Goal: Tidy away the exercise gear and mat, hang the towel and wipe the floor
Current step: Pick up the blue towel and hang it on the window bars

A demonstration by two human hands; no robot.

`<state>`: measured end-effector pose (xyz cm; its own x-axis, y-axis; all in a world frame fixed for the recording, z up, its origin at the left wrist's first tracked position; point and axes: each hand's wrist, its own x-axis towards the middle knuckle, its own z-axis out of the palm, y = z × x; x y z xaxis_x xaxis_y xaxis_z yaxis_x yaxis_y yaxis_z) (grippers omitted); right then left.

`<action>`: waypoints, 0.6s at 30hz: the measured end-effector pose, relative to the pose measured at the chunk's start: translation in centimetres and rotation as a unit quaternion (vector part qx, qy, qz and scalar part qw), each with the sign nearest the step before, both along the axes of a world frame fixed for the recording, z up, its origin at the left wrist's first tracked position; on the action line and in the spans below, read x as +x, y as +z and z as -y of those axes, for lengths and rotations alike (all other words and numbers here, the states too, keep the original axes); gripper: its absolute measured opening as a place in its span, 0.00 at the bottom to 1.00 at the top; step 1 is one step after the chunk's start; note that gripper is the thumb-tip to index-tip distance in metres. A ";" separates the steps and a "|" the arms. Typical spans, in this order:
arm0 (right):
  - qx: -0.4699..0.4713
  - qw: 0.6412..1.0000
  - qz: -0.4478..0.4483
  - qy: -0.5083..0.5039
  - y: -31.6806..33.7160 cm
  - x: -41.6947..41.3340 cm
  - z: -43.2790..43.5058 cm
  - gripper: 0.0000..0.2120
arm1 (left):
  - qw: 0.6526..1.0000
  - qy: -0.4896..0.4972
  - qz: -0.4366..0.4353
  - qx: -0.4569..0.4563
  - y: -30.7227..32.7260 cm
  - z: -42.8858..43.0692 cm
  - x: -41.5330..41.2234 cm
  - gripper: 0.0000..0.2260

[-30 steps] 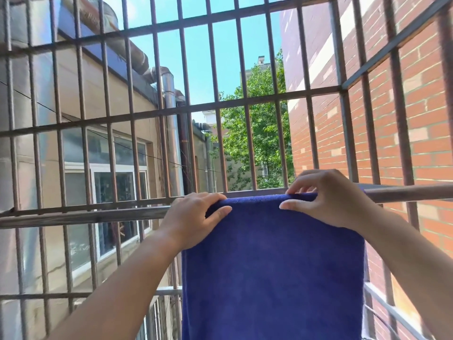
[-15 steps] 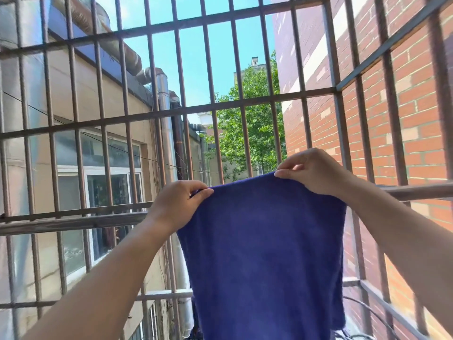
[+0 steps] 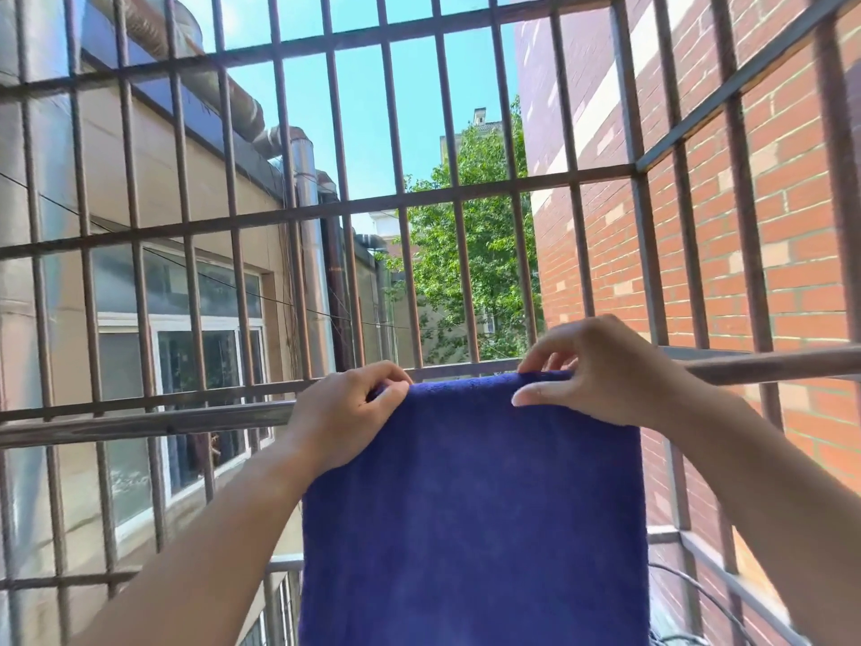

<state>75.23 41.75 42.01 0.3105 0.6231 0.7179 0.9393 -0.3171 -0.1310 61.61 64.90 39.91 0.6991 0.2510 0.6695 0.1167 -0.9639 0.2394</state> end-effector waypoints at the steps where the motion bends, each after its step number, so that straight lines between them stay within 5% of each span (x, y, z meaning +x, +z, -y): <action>1: -0.001 1.000 0.011 -0.013 -0.6 -0.2 0.2 0.16 | 1.000 0.009 0.007 0.015 -0.2 0.1 0.0 0.07; 5: 0.022 0.999 0.035 -0.013 -1.8 0.2 0.7 0.20 | 0.997 -0.034 0.063 0.017 -0.3 0.6 0.2 0.04; 18: 0.072 0.997 0.024 0.006 -1.3 1.0 0.8 0.06 | 0.991 -0.083 0.103 0.033 -1.0 0.2 0.0 0.11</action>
